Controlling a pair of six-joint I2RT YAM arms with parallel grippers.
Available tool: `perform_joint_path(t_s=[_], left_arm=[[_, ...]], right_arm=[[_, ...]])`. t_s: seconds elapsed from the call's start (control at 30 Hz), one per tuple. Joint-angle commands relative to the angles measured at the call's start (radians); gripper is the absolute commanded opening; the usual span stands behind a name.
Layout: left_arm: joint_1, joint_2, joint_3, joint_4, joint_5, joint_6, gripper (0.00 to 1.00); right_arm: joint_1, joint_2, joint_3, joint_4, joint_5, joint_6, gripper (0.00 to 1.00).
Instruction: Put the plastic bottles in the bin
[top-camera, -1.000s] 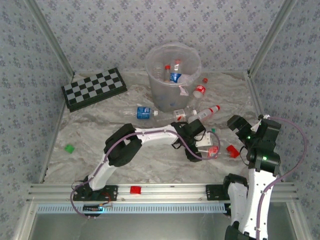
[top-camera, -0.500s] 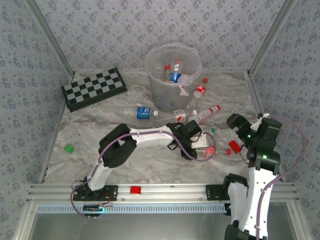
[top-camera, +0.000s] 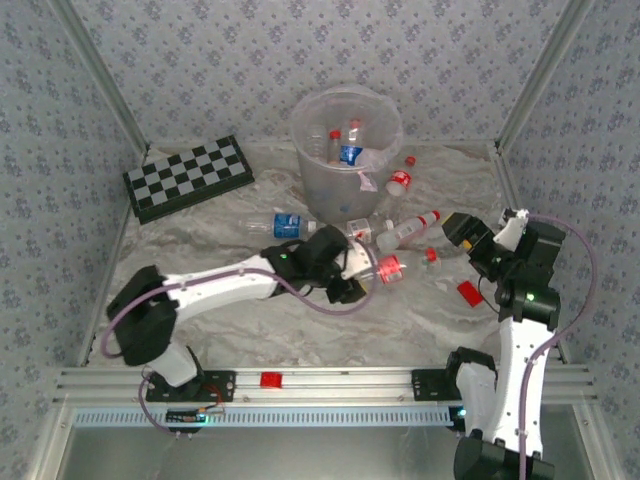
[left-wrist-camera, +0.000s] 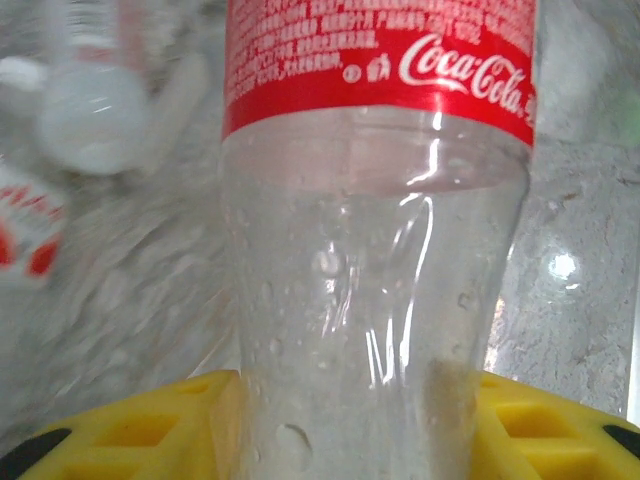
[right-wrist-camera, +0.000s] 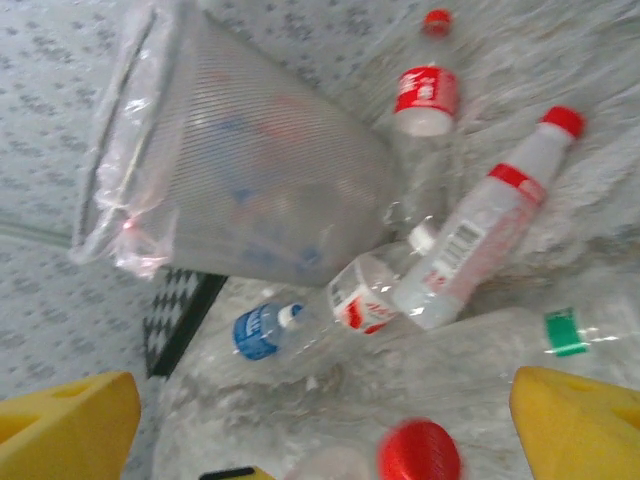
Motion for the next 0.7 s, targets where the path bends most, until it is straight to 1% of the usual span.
perform_joint_path(t_s=[0.0, 0.07, 0.13, 0.2, 0.23, 0.37, 0.43, 0.57, 0.67], left_arm=[[0.044, -0.123, -0.1, 0.119, -0.069, -0.186, 0.37], [0.059, -0.205, -0.172, 0.169, -0.124, -0.245, 0.37], [0.076, -0.268, -0.228, 0.22, -0.167, -0.3, 0.31], [0.1, -0.311, -0.268, 0.265, -0.177, -0.353, 0.26], [0.111, -0.327, -0.283, 0.285, -0.173, -0.377, 0.26], [0.126, -0.354, -0.305, 0.324, -0.165, -0.421, 0.26], [0.128, -0.352, -0.307, 0.334, -0.163, -0.43, 0.26], [0.129, -0.344, -0.31, 0.36, -0.138, -0.441, 0.26], [0.129, -0.339, -0.311, 0.374, -0.101, -0.408, 0.26]], right_arm=[[0.017, -0.01, -0.018, 0.123, -0.118, 0.054, 0.97], [0.051, -0.019, -0.051, 0.225, -0.103, 0.1, 1.0], [0.098, -0.016, -0.099, 0.358, -0.072, 0.167, 1.0], [0.178, -0.001, -0.147, 0.499, -0.021, 0.235, 1.0], [0.232, 0.018, -0.156, 0.549, 0.017, 0.245, 1.0], [0.441, 0.124, -0.1, 0.579, 0.161, 0.151, 1.0], [0.516, 0.18, -0.063, 0.576, 0.206, 0.109, 1.0], [0.607, 0.277, -0.019, 0.628, 0.23, 0.082, 1.0], [0.651, 0.346, 0.026, 0.641, 0.244, 0.048, 1.0]])
